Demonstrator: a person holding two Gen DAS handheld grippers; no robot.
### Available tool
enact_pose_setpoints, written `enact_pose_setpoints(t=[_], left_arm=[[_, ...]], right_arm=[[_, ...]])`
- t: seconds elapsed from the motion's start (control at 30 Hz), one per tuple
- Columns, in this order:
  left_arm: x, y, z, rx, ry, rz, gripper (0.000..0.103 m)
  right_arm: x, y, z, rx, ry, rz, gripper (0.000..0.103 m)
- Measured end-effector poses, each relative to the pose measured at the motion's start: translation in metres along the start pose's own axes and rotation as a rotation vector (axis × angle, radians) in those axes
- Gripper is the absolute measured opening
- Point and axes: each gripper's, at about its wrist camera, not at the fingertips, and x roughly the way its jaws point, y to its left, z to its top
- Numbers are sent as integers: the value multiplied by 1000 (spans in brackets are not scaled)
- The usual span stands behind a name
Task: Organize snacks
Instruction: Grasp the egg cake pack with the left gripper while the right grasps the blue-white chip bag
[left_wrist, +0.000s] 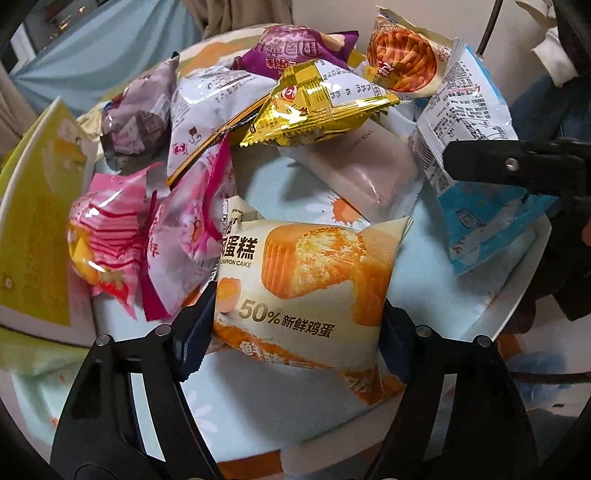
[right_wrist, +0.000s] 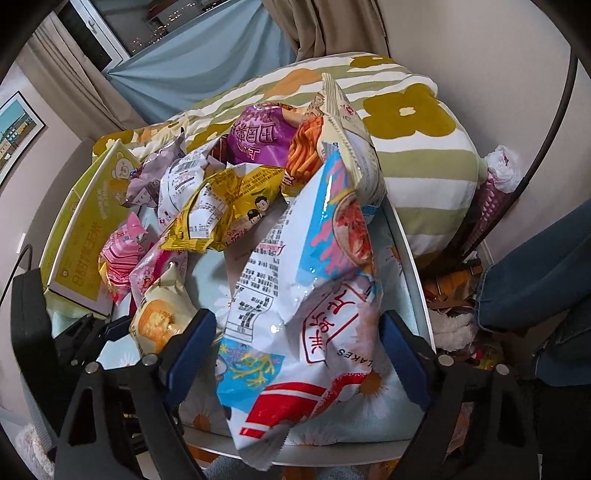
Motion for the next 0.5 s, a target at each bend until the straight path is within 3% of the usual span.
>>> enact_pose_setpoints(t=[0.13,0.2,0.37,0.4,0.5], left_arm=[[-5,-5,-5,-20,0,-13,76],[-7,-6,-7,-28,-2,-16,76],[-16,-3,-6,-39,-15,-19,76],[-20,-3,-7,-43,-19,-21,76],[-31,-1,-7,-52,-31,-27,76]], right_arm=[[4,-1,1,5,8,-12,84],[7,-1,1,5,24,-12,73],[3,-1,-4,-1,32,-12,60],[1,0,-5,-4,29,-14,52],[-7,2,-8,-13,21,-14,48]])
